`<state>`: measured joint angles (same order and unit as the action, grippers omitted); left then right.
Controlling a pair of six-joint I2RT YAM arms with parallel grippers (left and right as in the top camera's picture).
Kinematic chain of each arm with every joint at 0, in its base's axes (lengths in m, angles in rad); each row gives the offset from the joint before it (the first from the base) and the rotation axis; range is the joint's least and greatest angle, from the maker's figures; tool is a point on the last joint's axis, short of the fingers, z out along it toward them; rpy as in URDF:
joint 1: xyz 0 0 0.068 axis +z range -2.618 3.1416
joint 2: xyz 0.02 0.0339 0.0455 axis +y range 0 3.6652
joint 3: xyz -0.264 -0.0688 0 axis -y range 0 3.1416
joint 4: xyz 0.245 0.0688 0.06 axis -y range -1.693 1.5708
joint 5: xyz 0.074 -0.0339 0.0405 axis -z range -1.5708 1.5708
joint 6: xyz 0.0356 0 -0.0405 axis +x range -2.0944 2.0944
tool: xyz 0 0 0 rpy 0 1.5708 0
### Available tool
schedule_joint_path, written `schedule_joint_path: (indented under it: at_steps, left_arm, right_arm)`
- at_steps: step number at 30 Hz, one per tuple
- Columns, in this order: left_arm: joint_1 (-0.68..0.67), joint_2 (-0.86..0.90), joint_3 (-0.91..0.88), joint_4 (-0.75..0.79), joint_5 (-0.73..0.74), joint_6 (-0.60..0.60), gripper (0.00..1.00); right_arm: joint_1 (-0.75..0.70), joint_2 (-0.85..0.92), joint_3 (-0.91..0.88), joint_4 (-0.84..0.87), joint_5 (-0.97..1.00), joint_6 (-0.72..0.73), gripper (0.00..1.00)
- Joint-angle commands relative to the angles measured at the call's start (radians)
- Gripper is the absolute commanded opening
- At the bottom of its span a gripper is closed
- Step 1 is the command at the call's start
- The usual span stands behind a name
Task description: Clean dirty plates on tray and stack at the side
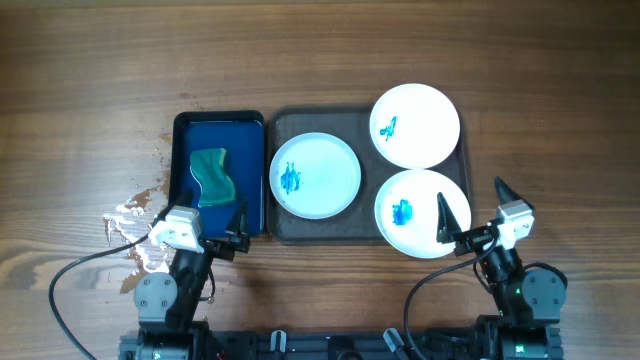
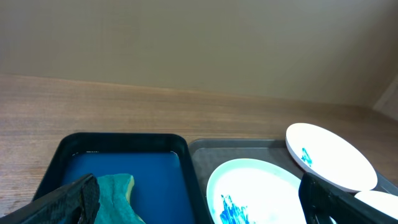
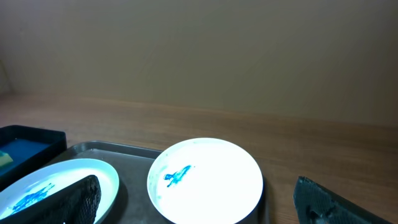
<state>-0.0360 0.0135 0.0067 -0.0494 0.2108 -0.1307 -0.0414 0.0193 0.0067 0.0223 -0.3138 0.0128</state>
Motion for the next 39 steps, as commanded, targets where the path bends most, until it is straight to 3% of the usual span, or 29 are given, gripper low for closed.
schedule_joint_path:
  at_steps: [1,39]
  left_arm:
    - [0.008,-0.008,-0.001,-0.008,-0.002,0.026,1.00]
    - [0.008,-0.008,-0.001,-0.008,-0.002,0.026,1.00]
  right_arm:
    - [-0.005,-0.012,-0.002,0.002,0.005,-0.012,1.00]
    - [-0.005,-0.012,-0.002,0.002,0.006,-0.012,1.00]
